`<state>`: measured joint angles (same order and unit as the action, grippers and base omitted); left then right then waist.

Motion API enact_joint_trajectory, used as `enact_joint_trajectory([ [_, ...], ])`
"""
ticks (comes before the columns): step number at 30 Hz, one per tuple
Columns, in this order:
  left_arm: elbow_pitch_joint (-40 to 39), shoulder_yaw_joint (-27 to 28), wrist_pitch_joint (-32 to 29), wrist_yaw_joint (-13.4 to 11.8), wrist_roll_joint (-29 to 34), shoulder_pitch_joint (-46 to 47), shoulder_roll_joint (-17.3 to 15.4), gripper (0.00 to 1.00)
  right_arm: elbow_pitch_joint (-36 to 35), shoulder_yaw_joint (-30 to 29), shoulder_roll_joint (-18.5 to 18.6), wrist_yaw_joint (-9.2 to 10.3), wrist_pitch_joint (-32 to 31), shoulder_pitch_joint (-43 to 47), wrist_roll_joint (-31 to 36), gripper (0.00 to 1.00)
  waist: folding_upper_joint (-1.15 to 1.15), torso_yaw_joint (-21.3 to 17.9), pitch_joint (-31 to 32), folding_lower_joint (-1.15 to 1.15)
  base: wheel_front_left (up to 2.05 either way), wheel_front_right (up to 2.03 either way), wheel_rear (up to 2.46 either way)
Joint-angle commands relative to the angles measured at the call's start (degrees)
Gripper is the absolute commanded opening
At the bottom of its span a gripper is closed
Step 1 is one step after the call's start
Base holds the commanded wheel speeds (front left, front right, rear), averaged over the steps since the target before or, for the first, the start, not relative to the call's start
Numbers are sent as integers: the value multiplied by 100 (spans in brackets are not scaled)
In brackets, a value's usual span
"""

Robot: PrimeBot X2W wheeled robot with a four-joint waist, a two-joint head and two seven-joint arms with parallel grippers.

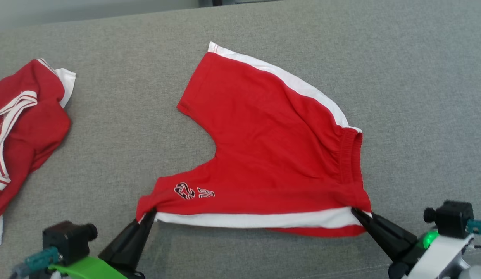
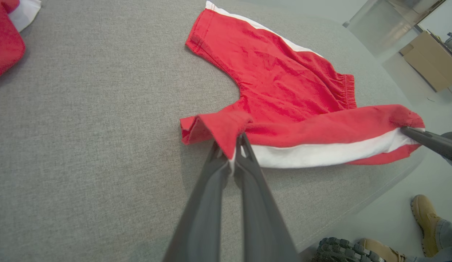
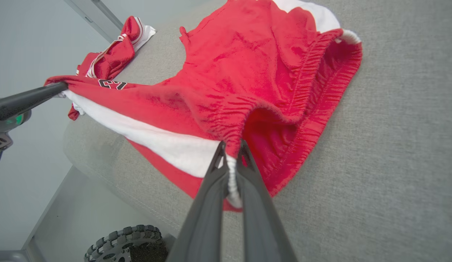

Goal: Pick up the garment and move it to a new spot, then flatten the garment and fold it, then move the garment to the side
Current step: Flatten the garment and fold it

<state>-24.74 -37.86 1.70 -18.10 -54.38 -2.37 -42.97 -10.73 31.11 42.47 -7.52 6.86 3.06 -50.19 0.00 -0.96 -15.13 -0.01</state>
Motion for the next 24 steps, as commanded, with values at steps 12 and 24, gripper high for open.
enact_joint_trajectory([
  [12,-523,750,-2320,210,-699,2487,-981,0,106,-58,-834,3,-516,-1954,-1121,0,0,-685,-1202,1,0,0,0],
  [24,1205,246,-4278,620,-592,5401,-238,0,626,138,-1013,3,-520,-3116,-1596,0,0,-1038,-1699,1,0,0,0],
])
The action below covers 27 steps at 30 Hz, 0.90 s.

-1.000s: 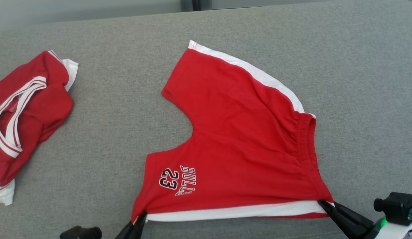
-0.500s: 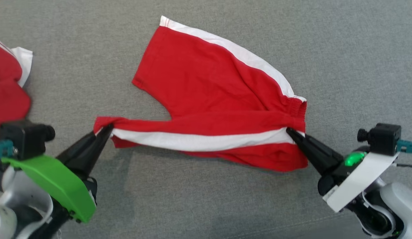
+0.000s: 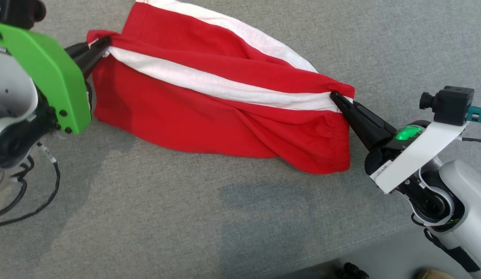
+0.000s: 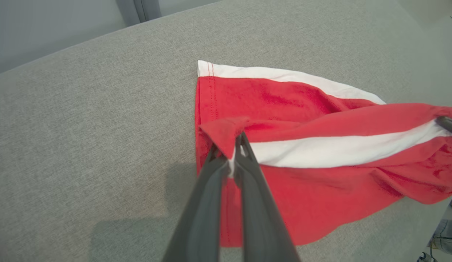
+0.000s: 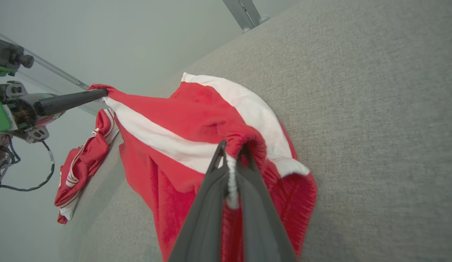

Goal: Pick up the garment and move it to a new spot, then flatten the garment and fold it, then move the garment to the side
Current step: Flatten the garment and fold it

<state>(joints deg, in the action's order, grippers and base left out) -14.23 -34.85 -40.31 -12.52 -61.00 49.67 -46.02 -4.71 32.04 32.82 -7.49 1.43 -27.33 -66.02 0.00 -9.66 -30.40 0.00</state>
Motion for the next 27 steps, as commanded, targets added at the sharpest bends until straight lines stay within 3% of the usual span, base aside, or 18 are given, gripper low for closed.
enact_joint_trajectory([
  [1,333,-132,-164,102,138,375,143,0,49,84,-68,0,33,-123,-14,0,0,-191,-193,0,0,0,0],
  [10,1691,-574,-600,493,537,1450,667,0,92,308,-282,0,271,-292,-93,0,0,-353,-296,0,0,0,0],
  [22,2842,-757,-628,637,674,1964,1064,0,256,329,-505,0,305,-490,37,0,0,-472,-414,0,0,0,0],
  [24,2928,-768,-606,663,683,2006,1121,0,309,295,-507,0,311,-505,107,27,0,-469,-424,0,0,0,0],
  [25,2956,-786,-592,705,686,2027,1156,0,317,292,-497,0,318,-524,176,45,0,-467,-426,0,0,0,0],
  [26,3001,-793,-559,729,705,2059,1181,0,335,274,-512,0,340,-524,206,85,0,-466,-428,0,0,0,0],
  [27,3039,-803,-543,753,710,2073,1199,0,344,262,-538,0,337,-517,225,100,0,-464,-426,0,0,0,0],
])
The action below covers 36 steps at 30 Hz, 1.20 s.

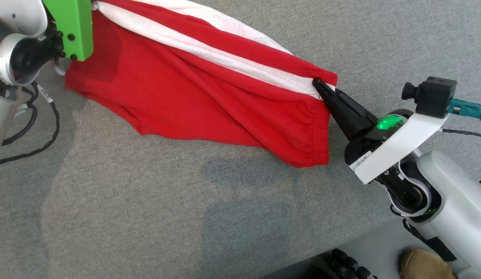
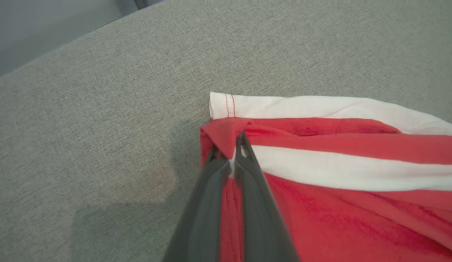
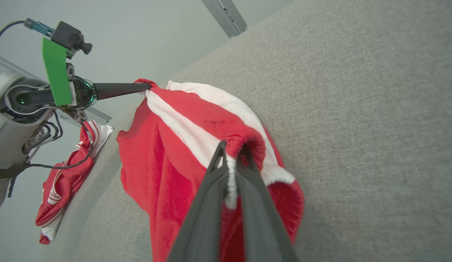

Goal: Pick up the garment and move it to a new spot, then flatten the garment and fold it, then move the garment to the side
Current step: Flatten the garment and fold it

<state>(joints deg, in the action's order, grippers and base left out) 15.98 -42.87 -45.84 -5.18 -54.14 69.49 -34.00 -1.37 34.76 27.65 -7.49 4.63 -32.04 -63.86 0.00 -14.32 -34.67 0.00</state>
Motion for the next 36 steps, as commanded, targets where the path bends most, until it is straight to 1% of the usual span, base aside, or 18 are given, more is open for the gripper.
enact_joint_trajectory([
  [1,58,-16,26,43,28,92,18,0,10,-20,-38,0,8,-40,48,100,0,4,7,0,0,0,0],
  [2,90,-40,41,71,46,94,34,0,5,-19,-31,0,-8,-44,115,100,0,4,12,0,0,0,0],
  [3,124,-59,78,96,69,109,49,4,-7,-16,-29,0,-25,-45,165,100,0,2,15,0,0,0,0],
  [4,161,-63,137,109,100,120,71,33,-23,-19,-24,0,-29,-43,234,100,0,-1,20,0,0,0,0],
  [5,200,-73,179,118,116,106,96,47,-39,-31,-8,0,-25,-38,316,100,0,-4,36,0,0,0,0],
  [6,220,-85,224,142,123,80,124,76,-47,-62,7,0,-7,-18,378,100,0,-4,53,0,0,0,0],
  [7,236,-83,285,173,129,52,152,100,-66,-93,32,0,14,8,466,100,0,1,74,0,0,0,0],
  [12,158,-38,649,264,40,-168,287,100,-196,-332,202,0,193,239,1268,100,0,52,239,0,0,0,0],
  [15,-52,-32,904,313,54,-354,288,100,-308,-592,286,0,259,491,1869,100,0,102,352,0,0,0,0],
  [18,-347,7,1286,260,172,-615,187,100,-439,-934,244,0,369,810,2595,100,0,150,471,0,0,0,0],
  [22,-746,94,1955,84,325,-1220,12,100,-644,-1402,-57,0,604,1247,3535,100,0,188,613,0,0,0,0],
  [25,-884,122,2514,-70,506,-1709,-136,100,-749,-1725,-302,1,759,1534,4160,100,0,241,677,0,0,0,0],
  [26,-884,122,2514,-70,506,-1709,-136,100,-749,-1725,-302,1,759,1534,4160,100,0,241,677,0,0,0,0],
  [28,-848,140,2916,-139,638,-1997,-159,100,-777,-1930,-461,1,867,1685,4570,100,0,286,687,0,0,0,0],
  [30,-706,191,3341,-189,657,-2217,-77,100,-821,-2151,-650,1,966,1816,4967,100,0,334,673,0,0,0,0],
  [33,-367,225,3858,-116,706,-2380,91,100,-854,-2416,-947,2,1045,1954,5418,100,0,399,613,0,0,0,0],
  [35,-107,180,4110,46,654,-2444,270,100,-968,-2541,-1228,2,1066,1975,5536,100,0,433,586,0,0,0,0],
  [36,37,196,4214,108,613,-2445,344,100,-996,-2594,-1258,2,1056,1995,5673,100,0,447,569,0,0,0,0],
])
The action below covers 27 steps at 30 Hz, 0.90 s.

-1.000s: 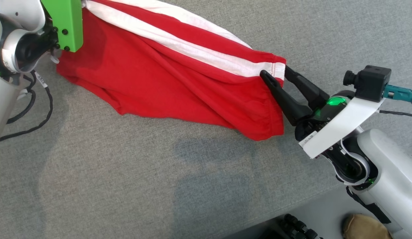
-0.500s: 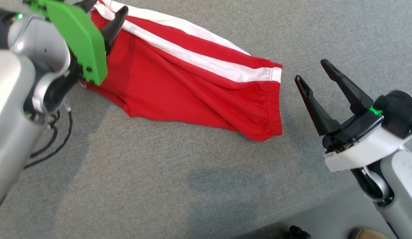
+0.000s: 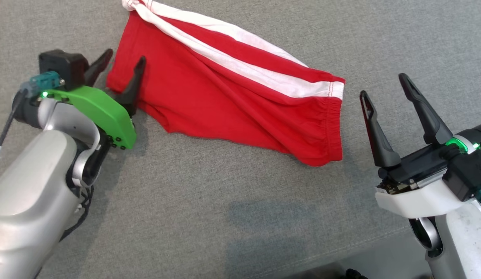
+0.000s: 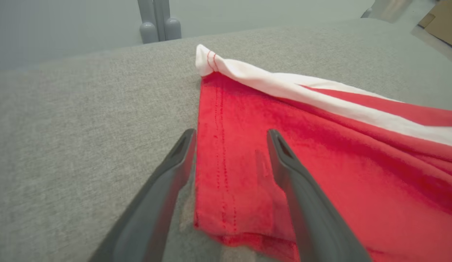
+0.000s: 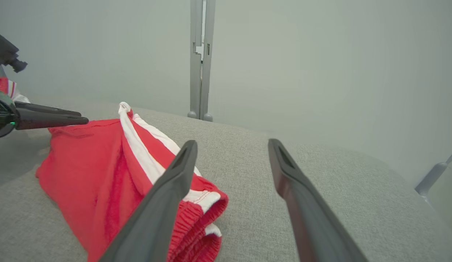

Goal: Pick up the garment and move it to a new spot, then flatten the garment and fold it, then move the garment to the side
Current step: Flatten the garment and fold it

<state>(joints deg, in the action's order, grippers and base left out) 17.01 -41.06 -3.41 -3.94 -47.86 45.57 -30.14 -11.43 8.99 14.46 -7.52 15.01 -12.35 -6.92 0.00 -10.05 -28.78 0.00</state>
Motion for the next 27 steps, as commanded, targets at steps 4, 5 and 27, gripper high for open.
enact_joint_trajectory([
  [4,481,7,220,186,-111,-15,193,100,150,-157,-220,6,18,215,179,100,0,61,-21,0,0,0,0],
  [5,587,-2,242,224,-132,-24,239,100,208,-200,-272,7,18,261,172,100,0,71,-7,0,0,0,0],
  [27,963,-434,-1022,351,-540,55,522,0,780,-387,-543,6,21,642,55,100,0,121,309,0,0,0,0],
])
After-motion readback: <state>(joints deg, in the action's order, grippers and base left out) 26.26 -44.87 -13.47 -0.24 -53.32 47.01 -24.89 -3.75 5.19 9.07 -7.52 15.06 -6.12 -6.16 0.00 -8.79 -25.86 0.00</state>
